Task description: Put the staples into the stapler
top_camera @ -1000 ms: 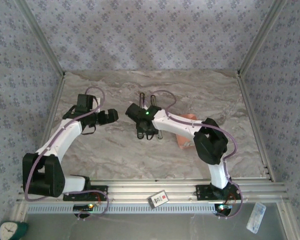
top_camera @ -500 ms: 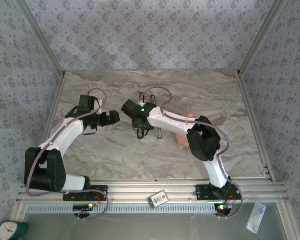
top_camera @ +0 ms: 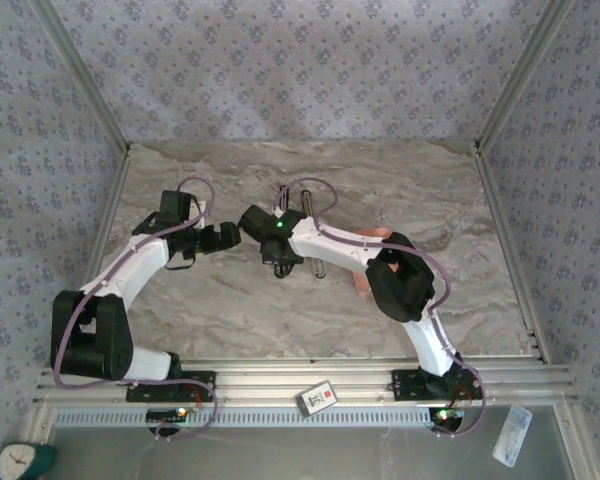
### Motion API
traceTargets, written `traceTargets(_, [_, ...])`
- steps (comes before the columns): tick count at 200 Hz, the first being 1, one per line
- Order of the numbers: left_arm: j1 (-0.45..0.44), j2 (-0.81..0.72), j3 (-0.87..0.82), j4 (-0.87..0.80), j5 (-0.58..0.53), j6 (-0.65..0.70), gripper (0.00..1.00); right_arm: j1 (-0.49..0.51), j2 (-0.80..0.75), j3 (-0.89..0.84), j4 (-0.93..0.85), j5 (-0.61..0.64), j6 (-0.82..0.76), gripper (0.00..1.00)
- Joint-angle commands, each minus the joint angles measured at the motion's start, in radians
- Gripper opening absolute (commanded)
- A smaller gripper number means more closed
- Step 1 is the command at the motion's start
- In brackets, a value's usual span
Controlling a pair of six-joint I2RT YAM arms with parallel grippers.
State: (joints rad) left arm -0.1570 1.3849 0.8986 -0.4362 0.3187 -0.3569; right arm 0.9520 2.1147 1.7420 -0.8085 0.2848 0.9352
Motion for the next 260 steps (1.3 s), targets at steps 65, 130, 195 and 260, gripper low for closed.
traceTargets(65, [0.010, 0.003, -0.009, 0.009, 0.018, 0.006, 0.99, 0.010, 0.047, 0.029, -0.009, 0.042, -0.003, 0.13])
traceTargets(130, [0.010, 0.003, -0.009, 0.008, 0.019, 0.006, 1.00, 0.017, 0.029, 0.032, -0.003, 0.055, -0.003, 0.13])
traceTargets(195, [0.010, 0.002, -0.008, 0.008, 0.019, 0.006, 1.00, 0.019, -0.002, 0.031, -0.001, 0.074, -0.013, 0.13])
traceTargets(260, [0.010, 0.002, -0.008, 0.010, 0.020, 0.007, 0.99, 0.021, -0.017, 0.025, 0.010, 0.074, -0.013, 0.13])
